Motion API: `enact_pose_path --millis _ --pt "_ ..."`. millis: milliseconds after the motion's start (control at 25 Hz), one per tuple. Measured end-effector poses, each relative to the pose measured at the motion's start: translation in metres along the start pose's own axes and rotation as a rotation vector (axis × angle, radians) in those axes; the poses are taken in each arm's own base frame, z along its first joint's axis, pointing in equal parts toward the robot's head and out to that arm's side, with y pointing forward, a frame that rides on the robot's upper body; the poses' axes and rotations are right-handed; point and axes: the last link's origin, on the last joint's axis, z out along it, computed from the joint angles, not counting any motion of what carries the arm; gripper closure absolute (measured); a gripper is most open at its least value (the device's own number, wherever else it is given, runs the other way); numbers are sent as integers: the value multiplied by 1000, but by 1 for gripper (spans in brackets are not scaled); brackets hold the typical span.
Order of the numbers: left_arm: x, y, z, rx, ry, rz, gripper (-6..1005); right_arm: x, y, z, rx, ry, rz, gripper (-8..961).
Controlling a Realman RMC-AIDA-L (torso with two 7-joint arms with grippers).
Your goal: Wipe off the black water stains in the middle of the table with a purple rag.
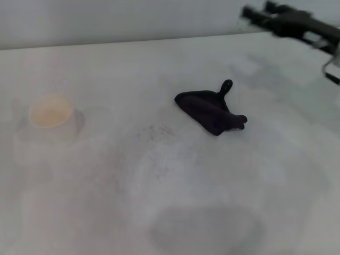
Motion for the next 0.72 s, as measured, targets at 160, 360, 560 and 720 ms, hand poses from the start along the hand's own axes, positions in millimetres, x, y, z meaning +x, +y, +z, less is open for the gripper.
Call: enact_pose_path --millis 160,360,560,720 --pt "0 0 0 0 0 -1 112 8 -23 -27 85 -166 65 130" --pt "-1 1 0 0 -1 -4 111 34 -42 -60 273 -299 -8 77" --pt "-2 2 0 -2 -7 -21 111 70 -59 -79 510 -208 -107 77" --pt "-4 1 -1 4 -21 -29 111 90 -60 -77 569 -68 -276 77"
